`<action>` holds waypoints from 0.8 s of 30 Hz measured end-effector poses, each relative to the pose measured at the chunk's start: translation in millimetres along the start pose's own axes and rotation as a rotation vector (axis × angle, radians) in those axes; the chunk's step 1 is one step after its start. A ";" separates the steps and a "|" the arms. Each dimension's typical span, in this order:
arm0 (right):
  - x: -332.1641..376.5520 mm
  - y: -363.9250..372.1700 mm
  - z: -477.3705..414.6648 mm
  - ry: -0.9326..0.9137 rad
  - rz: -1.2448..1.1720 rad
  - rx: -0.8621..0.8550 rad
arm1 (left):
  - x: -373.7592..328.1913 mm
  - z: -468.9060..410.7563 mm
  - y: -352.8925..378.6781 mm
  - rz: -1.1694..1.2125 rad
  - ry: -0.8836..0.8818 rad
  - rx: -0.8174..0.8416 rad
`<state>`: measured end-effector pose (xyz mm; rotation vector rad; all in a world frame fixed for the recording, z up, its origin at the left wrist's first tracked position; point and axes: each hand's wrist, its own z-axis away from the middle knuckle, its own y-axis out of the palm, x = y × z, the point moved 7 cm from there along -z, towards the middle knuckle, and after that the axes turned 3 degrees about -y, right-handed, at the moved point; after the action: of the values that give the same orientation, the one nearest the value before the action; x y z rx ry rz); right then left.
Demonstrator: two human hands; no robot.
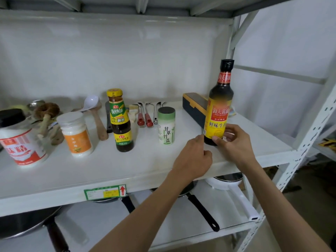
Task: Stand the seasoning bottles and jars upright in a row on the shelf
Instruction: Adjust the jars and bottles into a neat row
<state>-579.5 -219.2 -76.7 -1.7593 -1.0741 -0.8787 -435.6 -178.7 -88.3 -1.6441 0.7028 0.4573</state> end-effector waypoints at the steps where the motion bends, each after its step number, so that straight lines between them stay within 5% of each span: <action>1: -0.1 1.3 -0.4 -0.003 0.004 -0.009 | -0.3 -0.7 1.4 -0.006 0.009 0.004; 24: 3.3 20.7 -2.4 0.006 0.106 0.015 | 5.6 -1.0 5.8 -0.063 -0.043 0.004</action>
<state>-559.5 -225.6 -79.4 -1.7833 -0.9713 -0.8084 -435.5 -181.2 -96.0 -1.6430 0.6179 0.4439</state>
